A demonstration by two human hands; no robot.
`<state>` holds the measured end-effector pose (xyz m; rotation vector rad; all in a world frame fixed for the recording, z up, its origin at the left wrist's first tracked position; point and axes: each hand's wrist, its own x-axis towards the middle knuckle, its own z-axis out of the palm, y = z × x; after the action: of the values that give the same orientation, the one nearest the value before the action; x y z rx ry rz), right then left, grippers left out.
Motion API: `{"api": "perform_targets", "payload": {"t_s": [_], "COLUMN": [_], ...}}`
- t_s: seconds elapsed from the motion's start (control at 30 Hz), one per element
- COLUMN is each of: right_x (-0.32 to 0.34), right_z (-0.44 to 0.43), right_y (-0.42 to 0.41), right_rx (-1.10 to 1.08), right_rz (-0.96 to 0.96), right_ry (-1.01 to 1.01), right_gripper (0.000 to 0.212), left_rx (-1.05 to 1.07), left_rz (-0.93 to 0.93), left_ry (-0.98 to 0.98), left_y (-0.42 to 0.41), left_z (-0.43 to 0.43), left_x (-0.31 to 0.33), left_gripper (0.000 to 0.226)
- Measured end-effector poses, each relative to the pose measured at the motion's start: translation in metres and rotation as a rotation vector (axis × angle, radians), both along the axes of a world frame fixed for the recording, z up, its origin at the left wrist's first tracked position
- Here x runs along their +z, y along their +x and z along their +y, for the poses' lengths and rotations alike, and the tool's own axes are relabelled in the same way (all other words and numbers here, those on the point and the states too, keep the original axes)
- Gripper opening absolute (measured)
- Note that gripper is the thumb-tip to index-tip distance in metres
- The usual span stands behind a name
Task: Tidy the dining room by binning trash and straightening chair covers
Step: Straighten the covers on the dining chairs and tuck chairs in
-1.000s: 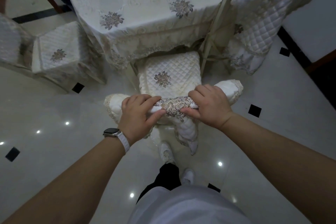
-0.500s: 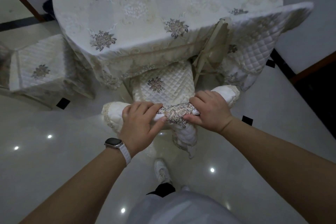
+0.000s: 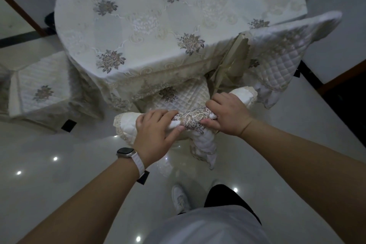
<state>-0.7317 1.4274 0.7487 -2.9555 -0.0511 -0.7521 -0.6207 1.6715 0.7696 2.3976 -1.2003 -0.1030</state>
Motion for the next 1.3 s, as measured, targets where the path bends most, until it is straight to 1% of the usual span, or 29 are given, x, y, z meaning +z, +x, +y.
{"api": "perform_targets", "payload": {"t_s": [0.4,0.73,0.87,1.03,1.3], "right_x": [-0.001,-0.002,-0.001,0.0,0.004], "right_z": [-0.051,-0.093,-0.099,-0.108,-0.123], "right_y": [0.042,0.078,0.093,0.11,0.138], "right_rx": [0.091,0.208,0.213,0.216,0.211], "right_rz": [-0.039,-0.004,0.035,0.017,0.051], "right_ry": [0.037,0.078,0.098,0.094,0.113], "right_gripper": [0.066,0.046,0.048,0.047,0.048], "left_rx": [0.086,0.204,0.22,0.235,0.229], "left_rz": [0.02,0.013,0.002,-0.02,-0.014], "left_ry": [0.001,0.056,0.054,0.05,0.041], "left_y": [0.024,0.048,0.06,0.077,0.106], "left_z": [-0.048,-0.086,-0.094,-0.102,-0.117], "left_x": [0.007,0.01,0.011,0.008,0.006], "left_gripper": [0.052,0.055,0.056,0.056,0.052]}}
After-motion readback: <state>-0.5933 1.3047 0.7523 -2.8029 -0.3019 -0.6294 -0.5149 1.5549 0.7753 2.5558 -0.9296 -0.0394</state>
